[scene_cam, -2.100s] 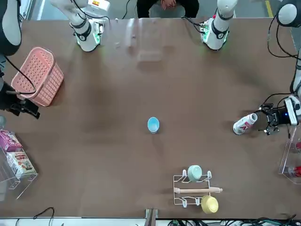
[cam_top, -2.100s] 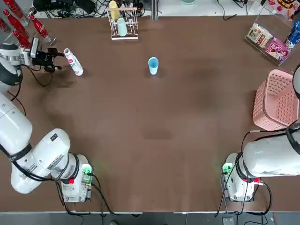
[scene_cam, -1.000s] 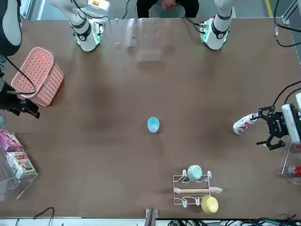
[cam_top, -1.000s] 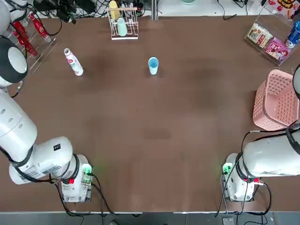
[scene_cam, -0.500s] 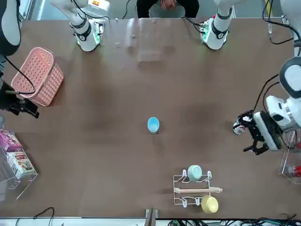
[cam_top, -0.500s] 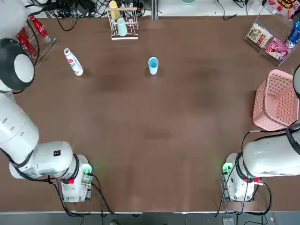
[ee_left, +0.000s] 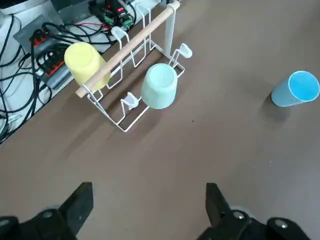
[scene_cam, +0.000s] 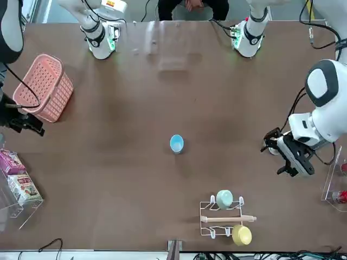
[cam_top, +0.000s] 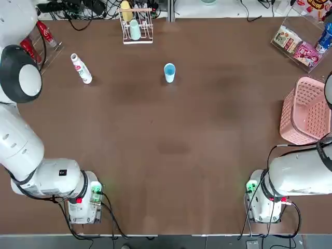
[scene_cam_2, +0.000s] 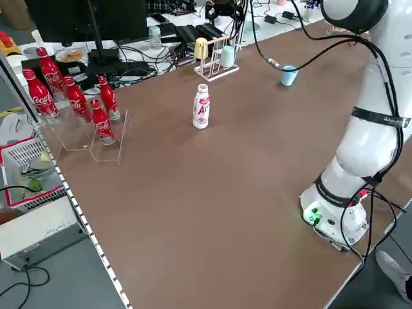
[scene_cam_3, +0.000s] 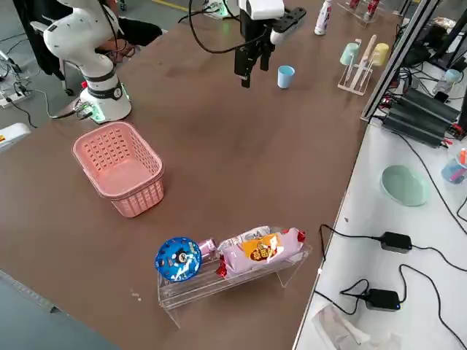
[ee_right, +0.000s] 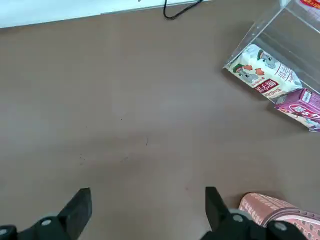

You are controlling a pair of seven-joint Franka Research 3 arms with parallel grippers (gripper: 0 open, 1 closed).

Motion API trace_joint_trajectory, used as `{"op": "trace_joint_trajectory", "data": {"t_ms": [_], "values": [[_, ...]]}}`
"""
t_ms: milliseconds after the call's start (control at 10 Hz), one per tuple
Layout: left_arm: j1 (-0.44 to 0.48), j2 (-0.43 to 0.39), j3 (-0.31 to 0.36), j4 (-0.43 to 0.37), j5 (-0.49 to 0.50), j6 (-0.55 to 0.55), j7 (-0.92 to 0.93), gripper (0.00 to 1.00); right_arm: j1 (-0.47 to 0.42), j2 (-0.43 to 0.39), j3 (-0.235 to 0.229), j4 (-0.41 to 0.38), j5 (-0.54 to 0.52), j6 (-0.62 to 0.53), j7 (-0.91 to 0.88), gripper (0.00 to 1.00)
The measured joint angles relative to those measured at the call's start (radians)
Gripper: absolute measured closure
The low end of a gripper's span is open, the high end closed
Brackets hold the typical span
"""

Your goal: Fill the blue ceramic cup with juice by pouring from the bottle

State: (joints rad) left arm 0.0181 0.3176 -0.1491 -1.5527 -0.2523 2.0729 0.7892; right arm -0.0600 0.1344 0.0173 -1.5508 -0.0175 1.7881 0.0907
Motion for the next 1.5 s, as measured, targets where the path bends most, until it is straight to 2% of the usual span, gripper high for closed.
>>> {"op": "trace_joint_trajectory", "data": {"t_ms": [300, 500, 900, 1100, 1300, 1500], "values": [[-0.028, -0.006, 0.002, 0.088, 0.132, -0.156, -0.173, 0.0, 0.0, 0.0, 0.0, 0.0, 0.0, 0.003, 0.0, 0.0], [-0.025, -0.025, 0.009, 0.108, 0.195, -0.19, -0.247, 0.0, 0.0, 0.0, 0.0, 0.0, 0.0, 0.005, 0.0, 0.0], [-0.03, -0.078, -0.003, 0.111, 0.23, -0.302, -0.537, 0.0, 0.0, 0.0, 0.0, 0.0, 0.0, 0.011, 0.0, 0.0], [-0.028, -0.111, -0.001, 0.112, 0.262, -0.34, -0.564, 0.0, 0.0, 0.0, 0.0, 0.0, 0.0, 0.013, 0.0, 0.0], [-0.018, -0.151, 0.007, 0.115, 0.263, -0.422, -0.595, 0.0, 0.0, 0.0, 0.0, 0.0, 0.0, 0.014, 0.0, 0.0], [0.03, -0.164, 0.011, 0.134, 0.263, -0.499, -0.709, 0.0, 0.0, 0.0, 0.0, -0.001, 0.0, 0.014, 0.0, 0.0]]}}
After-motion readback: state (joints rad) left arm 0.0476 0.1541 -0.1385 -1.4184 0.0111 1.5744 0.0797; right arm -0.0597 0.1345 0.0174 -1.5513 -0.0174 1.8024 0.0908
